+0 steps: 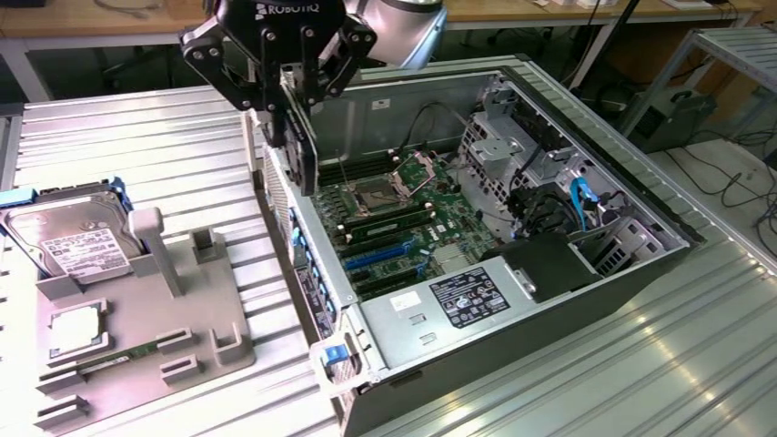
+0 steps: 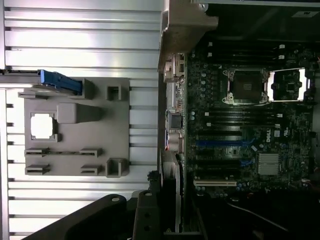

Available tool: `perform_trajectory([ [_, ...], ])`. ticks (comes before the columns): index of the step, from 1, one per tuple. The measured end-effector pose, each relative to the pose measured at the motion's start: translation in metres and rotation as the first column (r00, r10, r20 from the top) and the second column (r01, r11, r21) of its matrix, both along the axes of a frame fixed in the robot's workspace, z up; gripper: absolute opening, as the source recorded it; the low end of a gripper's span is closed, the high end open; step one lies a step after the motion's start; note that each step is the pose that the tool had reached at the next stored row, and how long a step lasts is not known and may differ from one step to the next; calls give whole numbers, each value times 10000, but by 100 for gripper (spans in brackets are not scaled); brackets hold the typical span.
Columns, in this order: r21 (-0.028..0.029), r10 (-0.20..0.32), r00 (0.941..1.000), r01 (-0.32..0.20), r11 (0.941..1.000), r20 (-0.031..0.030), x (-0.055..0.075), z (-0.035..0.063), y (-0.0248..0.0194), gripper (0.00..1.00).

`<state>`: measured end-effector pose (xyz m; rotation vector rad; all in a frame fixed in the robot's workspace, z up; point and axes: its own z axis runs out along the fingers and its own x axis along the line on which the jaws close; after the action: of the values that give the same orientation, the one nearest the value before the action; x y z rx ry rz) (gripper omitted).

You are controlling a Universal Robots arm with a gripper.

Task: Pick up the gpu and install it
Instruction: 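Pick up the gpu and move the gpu toward the slot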

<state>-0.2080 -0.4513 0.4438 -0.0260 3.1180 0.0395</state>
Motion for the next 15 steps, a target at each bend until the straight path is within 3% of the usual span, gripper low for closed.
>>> perform_trajectory([
  [3,-1,1,10000,-1,10000,-1,180,1,0,28],
  [15,-1,0,10000,0,10000,-1,333,0,0,28],
])
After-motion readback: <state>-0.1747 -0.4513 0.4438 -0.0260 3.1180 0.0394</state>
